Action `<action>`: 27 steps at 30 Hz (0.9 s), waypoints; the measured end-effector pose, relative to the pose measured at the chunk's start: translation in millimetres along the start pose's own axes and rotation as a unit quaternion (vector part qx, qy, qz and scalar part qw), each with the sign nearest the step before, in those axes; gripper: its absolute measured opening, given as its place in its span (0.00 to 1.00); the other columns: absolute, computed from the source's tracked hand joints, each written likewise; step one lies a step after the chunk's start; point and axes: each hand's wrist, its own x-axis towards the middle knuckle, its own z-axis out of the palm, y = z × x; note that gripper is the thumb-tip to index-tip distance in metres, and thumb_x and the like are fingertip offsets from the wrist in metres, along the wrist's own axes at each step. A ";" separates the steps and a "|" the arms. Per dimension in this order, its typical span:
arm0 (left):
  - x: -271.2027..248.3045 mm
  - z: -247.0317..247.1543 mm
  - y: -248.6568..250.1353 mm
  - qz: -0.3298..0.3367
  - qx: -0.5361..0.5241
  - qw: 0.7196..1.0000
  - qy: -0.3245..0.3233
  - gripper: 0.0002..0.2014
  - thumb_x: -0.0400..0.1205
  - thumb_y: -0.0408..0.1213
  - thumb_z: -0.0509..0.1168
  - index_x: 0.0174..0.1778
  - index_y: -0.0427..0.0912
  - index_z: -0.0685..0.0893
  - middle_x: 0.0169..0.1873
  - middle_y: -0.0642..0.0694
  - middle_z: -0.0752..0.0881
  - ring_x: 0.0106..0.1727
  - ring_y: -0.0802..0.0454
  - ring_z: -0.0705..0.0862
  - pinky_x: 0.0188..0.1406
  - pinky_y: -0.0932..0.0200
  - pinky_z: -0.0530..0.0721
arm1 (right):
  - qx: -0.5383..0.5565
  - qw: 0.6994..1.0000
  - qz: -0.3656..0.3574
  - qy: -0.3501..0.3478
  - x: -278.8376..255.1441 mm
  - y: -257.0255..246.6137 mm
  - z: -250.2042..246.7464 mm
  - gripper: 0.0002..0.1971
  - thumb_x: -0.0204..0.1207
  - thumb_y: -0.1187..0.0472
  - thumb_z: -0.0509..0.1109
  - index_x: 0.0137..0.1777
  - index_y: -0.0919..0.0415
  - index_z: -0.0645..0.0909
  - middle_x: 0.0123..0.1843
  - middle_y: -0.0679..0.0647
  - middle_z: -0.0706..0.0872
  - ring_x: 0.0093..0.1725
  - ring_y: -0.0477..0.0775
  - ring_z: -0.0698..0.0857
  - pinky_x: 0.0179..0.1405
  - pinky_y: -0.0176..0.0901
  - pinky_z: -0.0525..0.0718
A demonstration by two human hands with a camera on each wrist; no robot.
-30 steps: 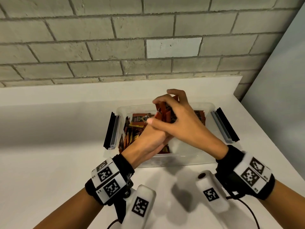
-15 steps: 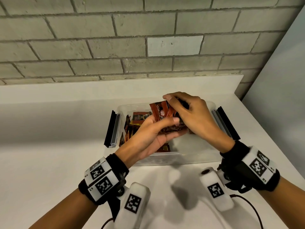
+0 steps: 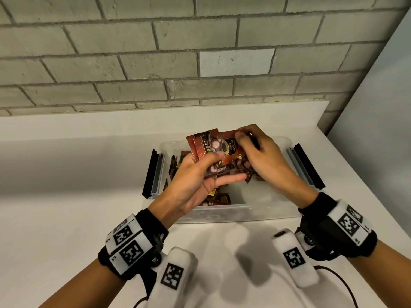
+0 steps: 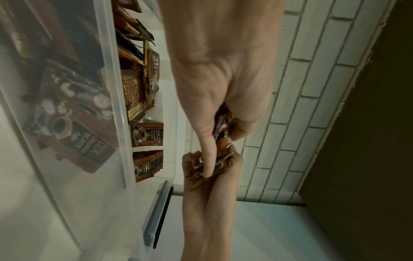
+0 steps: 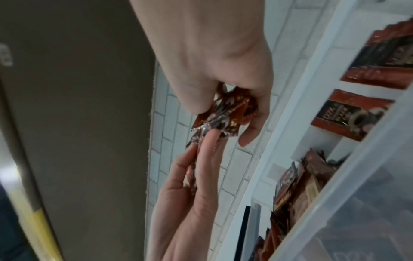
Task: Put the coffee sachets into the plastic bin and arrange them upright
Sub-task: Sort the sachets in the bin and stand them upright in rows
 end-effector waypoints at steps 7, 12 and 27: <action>3.3 2.5 -6.5 0.046 0.000 0.999 0.027 0.18 0.80 0.16 0.59 0.57 0.41 0.82 0.60 0.36 0.86 0.61 0.36 0.85 0.39 0.40 0.89 | 0.217 0.969 0.120 -0.002 -3.6 6.4 2.5 0.13 0.84 0.51 0.56 0.61 0.55 0.76 0.57 0.55 0.86 0.56 0.49 0.87 0.51 0.45 0.85; 4.5 6.2 -13.0 0.011 0.070 0.997 -0.002 0.22 0.80 0.12 0.55 0.61 0.39 0.80 0.59 0.38 0.87 0.59 0.38 0.86 0.47 0.39 0.88 | 0.125 0.990 0.068 -0.008 1.5 6.7 7.3 0.13 0.84 0.47 0.57 0.59 0.54 0.75 0.57 0.55 0.84 0.60 0.50 0.83 0.62 0.50 0.81; 7.7 2.3 1.1 -0.105 0.140 0.979 -0.103 0.20 0.73 0.06 0.53 0.53 0.28 0.80 0.46 0.36 0.88 0.54 0.45 0.88 0.55 0.54 0.87 | -0.088 0.985 -0.124 -0.085 -4.3 -8.8 16.1 0.21 0.67 0.34 0.68 0.56 0.43 0.73 0.56 0.47 0.67 0.61 0.42 0.73 0.58 0.26 0.77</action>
